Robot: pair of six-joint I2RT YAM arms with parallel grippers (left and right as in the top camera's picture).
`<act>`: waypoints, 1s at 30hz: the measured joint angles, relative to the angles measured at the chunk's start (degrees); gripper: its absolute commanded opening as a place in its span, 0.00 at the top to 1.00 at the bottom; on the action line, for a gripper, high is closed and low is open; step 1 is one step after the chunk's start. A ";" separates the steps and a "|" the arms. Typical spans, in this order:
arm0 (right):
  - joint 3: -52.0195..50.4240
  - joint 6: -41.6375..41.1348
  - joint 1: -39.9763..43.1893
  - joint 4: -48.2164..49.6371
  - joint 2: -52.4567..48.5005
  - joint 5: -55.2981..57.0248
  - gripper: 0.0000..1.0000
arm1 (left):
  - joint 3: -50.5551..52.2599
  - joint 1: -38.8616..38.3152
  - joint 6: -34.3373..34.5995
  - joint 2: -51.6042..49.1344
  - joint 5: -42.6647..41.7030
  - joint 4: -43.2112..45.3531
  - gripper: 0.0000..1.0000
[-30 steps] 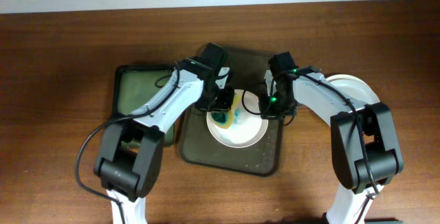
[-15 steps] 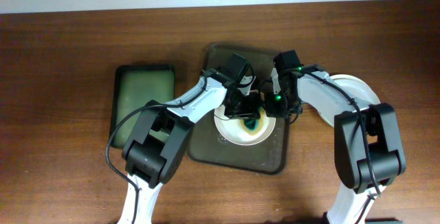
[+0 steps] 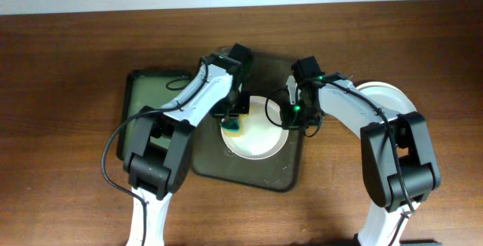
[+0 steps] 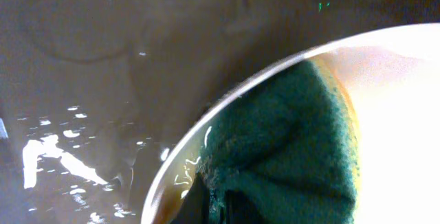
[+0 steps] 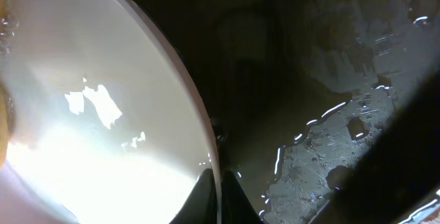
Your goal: Clean dirty plates on tray and stack at the side
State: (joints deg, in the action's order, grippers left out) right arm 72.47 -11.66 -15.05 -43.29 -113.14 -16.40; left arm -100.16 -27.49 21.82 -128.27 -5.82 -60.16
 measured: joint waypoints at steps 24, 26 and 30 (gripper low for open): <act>0.02 -1.44 -0.48 0.07 -0.28 -1.36 0.96 | 0.81 5.81 1.57 6.69 2.38 -4.72 1.00; 0.02 -1.42 -0.37 -0.02 -0.28 -1.25 0.96 | 0.85 8.28 1.33 13.90 5.79 -5.79 1.00; 0.02 -1.42 -0.37 -0.09 -0.28 -1.22 0.96 | 1.20 15.13 1.31 21.03 12.46 -8.79 1.00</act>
State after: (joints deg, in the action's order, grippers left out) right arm 72.49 -13.08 -15.42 -43.38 -113.43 -17.63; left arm -98.96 -12.36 23.14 -107.24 6.63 -68.95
